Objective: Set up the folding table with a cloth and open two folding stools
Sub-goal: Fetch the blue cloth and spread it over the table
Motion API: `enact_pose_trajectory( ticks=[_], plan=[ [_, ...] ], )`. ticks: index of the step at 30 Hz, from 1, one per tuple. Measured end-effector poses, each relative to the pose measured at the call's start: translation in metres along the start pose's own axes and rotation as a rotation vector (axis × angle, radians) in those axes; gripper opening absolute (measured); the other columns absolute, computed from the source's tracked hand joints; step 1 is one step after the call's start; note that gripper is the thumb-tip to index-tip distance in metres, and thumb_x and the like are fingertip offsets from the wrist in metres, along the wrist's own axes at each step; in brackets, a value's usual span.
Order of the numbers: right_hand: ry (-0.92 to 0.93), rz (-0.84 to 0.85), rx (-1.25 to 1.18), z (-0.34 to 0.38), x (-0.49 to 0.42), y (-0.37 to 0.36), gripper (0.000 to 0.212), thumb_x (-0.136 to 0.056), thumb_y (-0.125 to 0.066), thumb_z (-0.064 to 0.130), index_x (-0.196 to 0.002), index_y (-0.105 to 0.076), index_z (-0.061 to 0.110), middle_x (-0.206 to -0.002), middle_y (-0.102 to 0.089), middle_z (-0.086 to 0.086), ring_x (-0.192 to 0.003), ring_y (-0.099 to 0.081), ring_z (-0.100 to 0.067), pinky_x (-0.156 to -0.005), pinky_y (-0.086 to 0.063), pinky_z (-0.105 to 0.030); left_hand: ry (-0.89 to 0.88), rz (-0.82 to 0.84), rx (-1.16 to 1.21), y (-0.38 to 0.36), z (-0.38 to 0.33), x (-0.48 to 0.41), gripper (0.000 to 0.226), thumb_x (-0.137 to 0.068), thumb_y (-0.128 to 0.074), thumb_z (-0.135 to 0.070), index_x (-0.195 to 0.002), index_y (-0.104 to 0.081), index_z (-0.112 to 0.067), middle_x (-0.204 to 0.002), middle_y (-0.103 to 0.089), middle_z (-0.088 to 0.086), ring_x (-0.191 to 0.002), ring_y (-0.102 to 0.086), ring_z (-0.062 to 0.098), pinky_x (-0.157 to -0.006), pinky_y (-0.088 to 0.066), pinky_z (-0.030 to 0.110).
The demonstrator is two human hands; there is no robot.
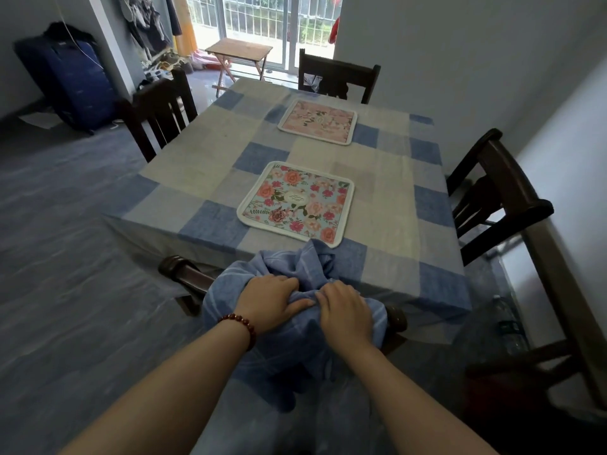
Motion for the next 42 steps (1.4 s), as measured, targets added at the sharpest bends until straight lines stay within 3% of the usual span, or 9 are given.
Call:
enact_pose_trajectory(
  ticks=[5,8,11,15,18,23,30,34,42],
  plan=[
    [-0.108,0.044,-0.132,0.003,0.002,0.001,0.043,-0.097,-0.029,0.036,-0.083,-0.059,0.009,-0.088,-0.066,-0.011,-0.083,-0.060,-0.030,-0.073,-0.045,-0.041,0.015,0.079,0.053,0.004,-0.009,0.002,0.042,-0.083,-0.053,-0.061,-0.069,-0.040,-0.023,-0.085,-0.064,0.003,-0.076,-0.059,0.019,-0.065,-0.042,0.029],
    [-0.229,0.018,-0.251,0.004,0.002,0.004,0.041,-0.099,-0.040,0.034,-0.075,-0.059,0.006,-0.075,-0.065,-0.015,-0.070,-0.061,-0.032,-0.064,-0.047,-0.043,0.019,0.155,0.043,0.010,-0.013,0.004,0.038,-0.079,-0.061,-0.057,-0.086,-0.057,-0.021,-0.096,-0.067,0.001,-0.087,-0.061,0.019,-0.071,-0.044,0.027],
    [-0.278,-0.038,-0.384,0.015,0.005,0.009,0.028,-0.093,-0.053,0.033,-0.073,-0.050,0.014,-0.060,-0.054,0.001,-0.059,-0.055,-0.022,-0.055,-0.045,-0.038,-0.017,0.160,0.034,0.022,-0.012,0.008,0.033,-0.085,-0.060,-0.046,-0.098,-0.064,-0.015,-0.105,-0.067,0.005,-0.096,-0.062,0.022,-0.079,-0.045,0.030],
    [-0.433,0.024,-0.637,0.037,0.000,0.007,0.034,-0.082,-0.066,0.048,-0.104,-0.049,0.028,-0.082,-0.056,0.014,-0.077,-0.058,-0.009,-0.068,-0.050,-0.026,-0.032,0.135,0.061,0.033,0.006,0.019,0.024,-0.092,-0.053,-0.031,-0.102,-0.067,-0.014,-0.108,-0.068,0.006,-0.099,-0.061,0.022,-0.083,-0.044,0.028],
    [-0.374,0.156,-0.479,0.062,-0.005,0.001,0.031,-0.082,-0.056,0.060,-0.079,-0.055,0.029,-0.079,-0.065,0.002,-0.077,-0.062,-0.017,-0.068,-0.051,-0.032,-0.022,0.130,0.088,0.037,0.026,0.030,0.021,-0.091,-0.052,-0.024,-0.103,-0.068,-0.016,-0.107,-0.069,0.004,-0.097,-0.062,0.021,-0.083,-0.045,0.028],
    [-0.391,0.188,-0.392,0.093,-0.010,-0.003,0.042,-0.088,-0.050,0.057,-0.066,-0.054,0.021,-0.074,-0.063,-0.004,-0.073,-0.058,-0.021,-0.066,-0.046,-0.031,-0.049,0.111,0.111,0.048,0.049,0.043,0.024,-0.090,-0.052,-0.016,-0.109,-0.065,-0.020,-0.110,-0.067,0.004,-0.100,-0.061,0.023,-0.086,-0.045,0.029],
    [-0.333,0.189,-0.335,0.133,-0.014,-0.024,0.052,-0.093,-0.038,0.056,-0.080,-0.069,0.016,-0.075,-0.067,-0.006,-0.067,-0.059,-0.019,-0.058,-0.046,-0.031,-0.036,0.105,0.148,0.059,0.089,0.065,0.020,-0.086,-0.054,-0.013,-0.098,-0.069,-0.016,-0.102,-0.069,0.004,-0.094,-0.062,0.023,-0.083,-0.049,0.031],
    [-0.319,0.181,-0.327,0.159,-0.016,-0.036,0.052,-0.094,-0.037,0.055,-0.074,-0.067,0.017,-0.069,-0.065,-0.004,-0.060,-0.055,-0.014,-0.049,-0.037,-0.024,-0.034,0.088,0.162,0.065,0.112,0.080,0.017,-0.087,-0.053,-0.012,-0.093,-0.068,-0.014,-0.100,-0.069,0.005,-0.091,-0.062,0.023,-0.082,-0.048,0.031],
    [-0.391,0.057,-0.587,0.220,-0.012,-0.044,0.044,-0.089,-0.060,0.021,-0.050,-0.040,0.016,-0.050,-0.045,0.000,-0.050,-0.044,-0.012,-0.049,-0.032,-0.030,-0.039,0.044,0.205,0.082,0.161,0.112,0.013,-0.082,-0.054,-0.009,-0.085,-0.066,-0.014,-0.093,-0.070,0.006,-0.084,-0.063,0.025,-0.075,-0.050,0.036]
  ],
)
Point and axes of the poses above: each hand's wrist, its own x-axis away from the middle knuckle, its own y-axis out of the back of the hand, z = x × y, the point moved 4 cm from there along -x, towards the middle knuckle
